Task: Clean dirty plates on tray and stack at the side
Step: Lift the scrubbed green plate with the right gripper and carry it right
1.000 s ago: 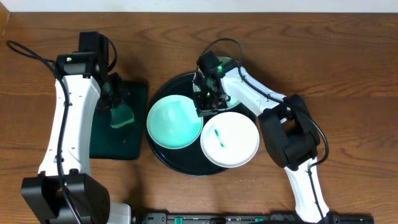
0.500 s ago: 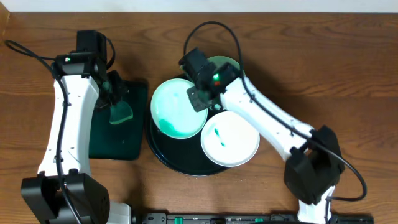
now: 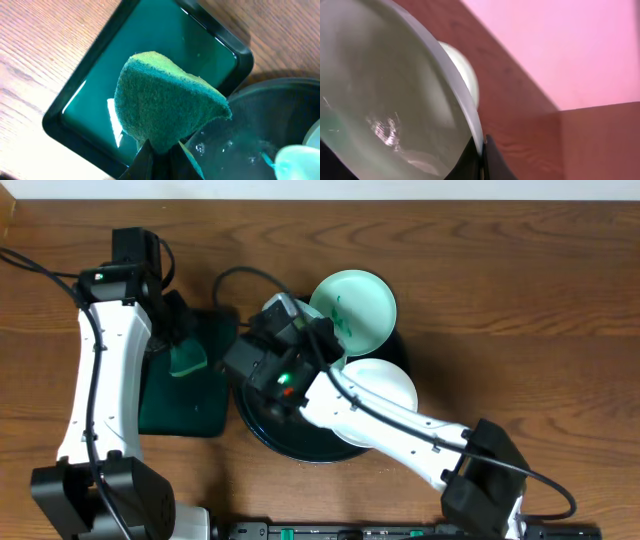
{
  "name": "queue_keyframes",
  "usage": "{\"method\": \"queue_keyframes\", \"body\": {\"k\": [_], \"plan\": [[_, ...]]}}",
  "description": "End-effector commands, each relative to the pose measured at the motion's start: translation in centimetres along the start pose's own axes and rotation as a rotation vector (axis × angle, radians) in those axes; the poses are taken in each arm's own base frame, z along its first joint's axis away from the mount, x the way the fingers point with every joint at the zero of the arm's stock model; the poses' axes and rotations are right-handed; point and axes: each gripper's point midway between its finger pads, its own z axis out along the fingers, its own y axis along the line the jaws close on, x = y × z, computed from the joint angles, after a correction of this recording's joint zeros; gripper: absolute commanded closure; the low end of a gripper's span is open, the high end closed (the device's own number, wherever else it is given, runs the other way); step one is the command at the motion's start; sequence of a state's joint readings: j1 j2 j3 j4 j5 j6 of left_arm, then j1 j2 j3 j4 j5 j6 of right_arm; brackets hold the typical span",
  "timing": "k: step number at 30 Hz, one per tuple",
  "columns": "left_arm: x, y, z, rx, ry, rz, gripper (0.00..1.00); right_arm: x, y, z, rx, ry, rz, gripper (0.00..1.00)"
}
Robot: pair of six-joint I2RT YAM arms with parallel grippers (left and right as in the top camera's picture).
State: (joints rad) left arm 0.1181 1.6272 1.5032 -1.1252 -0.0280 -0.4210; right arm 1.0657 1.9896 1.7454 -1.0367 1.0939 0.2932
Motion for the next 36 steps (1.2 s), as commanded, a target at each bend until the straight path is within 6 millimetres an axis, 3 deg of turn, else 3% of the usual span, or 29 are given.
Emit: {"method": "queue_keyframes", "body": {"k": [1, 6, 8, 9, 12, 15, 18, 22, 25, 27, 29, 31, 32, 36], "plan": [[-1.0, 0.7, -0.6, 0.008, -0.026, -0.023, 0.93, -1.0, -3.8, -1.5, 0.171, -0.075, 0.085, 0.99], [-1.1, 0.8, -0.6, 0.007, -0.026, -0.028, 0.92, -0.6, -4.1, -1.9, 0.104, -0.054, 0.164, 0.99], [-1.1, 0.8, -0.5, 0.006, -0.026, -0.027, 0.93, 0.0, -2.5, -1.6, -0.010, -0.007, 0.177, 0.99], [-1.1, 0.8, -0.5, 0.006, -0.026, -0.027, 0.93, 0.7, -0.2, -1.5, -0.158, 0.059, 0.182, 0.99], [-1.0, 0.8, -0.5, 0.006, -0.023, -0.027, 0.93, 1.8, 4.5, -1.7, -0.494, 0.187, 0.179, 0.99], [-0.6, 0.6, -0.3, 0.017, -0.006, -0.024, 0.93, 1.6, 5.2, -1.0, -0.695, 0.248, 0.224, 0.99], [-0.2, 0.8, 0.0, 0.011, 0.007, -0.022, 0.93, 1.0, 2.7, 0.7, -0.860, 0.307, 0.349, 0.99], [0.3, 1.0, 0.0, 0.001, 0.027, -0.017, 0.93, 1.2, -4.1, 4.6, -0.975, 0.358, 0.597, 0.99], [0.3, 1.0, 0.0, 0.001, 0.027, -0.013, 0.93, 5.5, -10.7, 9.9, -0.853, 0.447, 0.770, 0.99], [0.2, 1.0, 0.0, 0.003, 0.023, -0.009, 0.93, 10.6, -14.6, 13.8, -0.689, 0.558, 0.850, 0.99], [0.1, 0.9, 0.0, 0.004, 0.020, -0.010, 0.93, 15.4, -16.9, 16.5, -0.588, 0.663, 0.915, 0.99], [0.1, 0.9, 0.0, 0.004, 0.019, -0.010, 0.93, 18.5, -17.7, 17.9, -0.553, 0.726, 0.960, 0.99], [0.1, 0.9, 0.0, 0.004, 0.019, -0.010, 0.93, 21.1, -18.1, 19.1, -0.525, 0.771, 1.000, 0.99], [0.1, 0.9, 0.0, 0.004, 0.019, -0.010, 0.93, 25.6, -16.9, 21.5, -0.492, 0.803, 1.039, 0.99]]}}
